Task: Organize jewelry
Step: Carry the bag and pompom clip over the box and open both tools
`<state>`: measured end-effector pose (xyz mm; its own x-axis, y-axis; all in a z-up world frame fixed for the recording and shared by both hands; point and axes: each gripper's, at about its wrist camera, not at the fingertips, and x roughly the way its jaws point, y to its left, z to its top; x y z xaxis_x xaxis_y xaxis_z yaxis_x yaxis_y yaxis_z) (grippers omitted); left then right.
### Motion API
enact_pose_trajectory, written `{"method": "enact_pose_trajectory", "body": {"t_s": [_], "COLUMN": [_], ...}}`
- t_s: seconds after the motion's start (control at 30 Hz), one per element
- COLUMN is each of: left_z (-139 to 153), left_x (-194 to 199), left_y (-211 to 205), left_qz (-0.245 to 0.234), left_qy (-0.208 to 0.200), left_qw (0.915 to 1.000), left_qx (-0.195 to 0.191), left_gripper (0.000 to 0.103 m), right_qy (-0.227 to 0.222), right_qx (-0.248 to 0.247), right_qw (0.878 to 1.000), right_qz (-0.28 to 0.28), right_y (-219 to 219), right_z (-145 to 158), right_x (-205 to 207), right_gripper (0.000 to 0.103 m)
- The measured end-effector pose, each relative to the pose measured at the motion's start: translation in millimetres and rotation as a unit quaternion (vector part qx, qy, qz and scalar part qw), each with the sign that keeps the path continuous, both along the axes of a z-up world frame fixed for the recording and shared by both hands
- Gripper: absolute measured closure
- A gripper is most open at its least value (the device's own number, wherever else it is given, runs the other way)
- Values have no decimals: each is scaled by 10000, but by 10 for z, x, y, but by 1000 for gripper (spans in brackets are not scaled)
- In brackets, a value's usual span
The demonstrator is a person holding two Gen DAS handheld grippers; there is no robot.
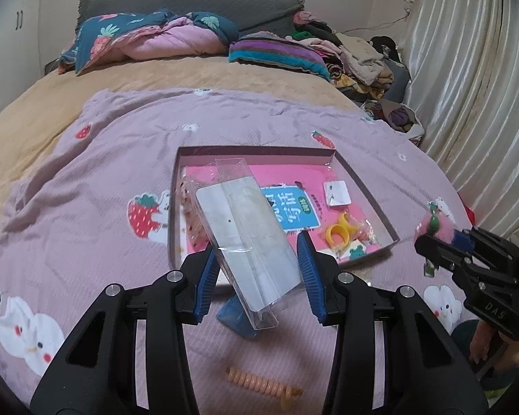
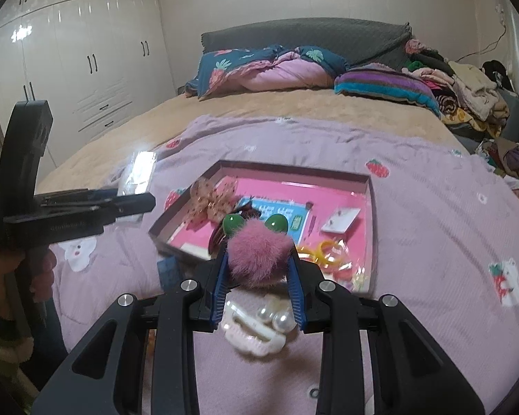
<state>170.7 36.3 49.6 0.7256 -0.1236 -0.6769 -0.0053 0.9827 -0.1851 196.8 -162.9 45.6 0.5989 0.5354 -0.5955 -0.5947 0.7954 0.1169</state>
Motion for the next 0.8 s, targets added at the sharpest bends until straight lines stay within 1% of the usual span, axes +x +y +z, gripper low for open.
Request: {"method": "enact_pose_trajectory", "body": {"t_s": [0.17, 0.3, 0.57, 0.7, 0.8], "left_z": [24, 20, -47, -159, -276], "left_x": [122, 231, 463, 626, 724], "left_y": [-75, -152, -292, -375, -439], "left_qz": [-57, -115, -241, -322, -379], "left_qy": [2, 34, 142, 282, 408], "left_qw": [10000, 9999, 9996, 9990, 9984], "left_qx": [23, 31, 67, 87, 116], "left_gripper": [68, 68, 68, 68, 68], "right_qy": [-26, -63, -27, 53, 239], "right_qx": [52, -63, -104, -183, -198], "right_qw": [9999, 9999, 9997, 9993, 9988], "right_qz": [-91, -140, -206, -314, -375], "right_y": [-33, -35, -47, -83, -144], "right_z": [74, 107, 103, 1, -162], "right_x": [166, 308, 604, 820, 950], "right_gripper": [74, 74, 74, 74, 74]}}
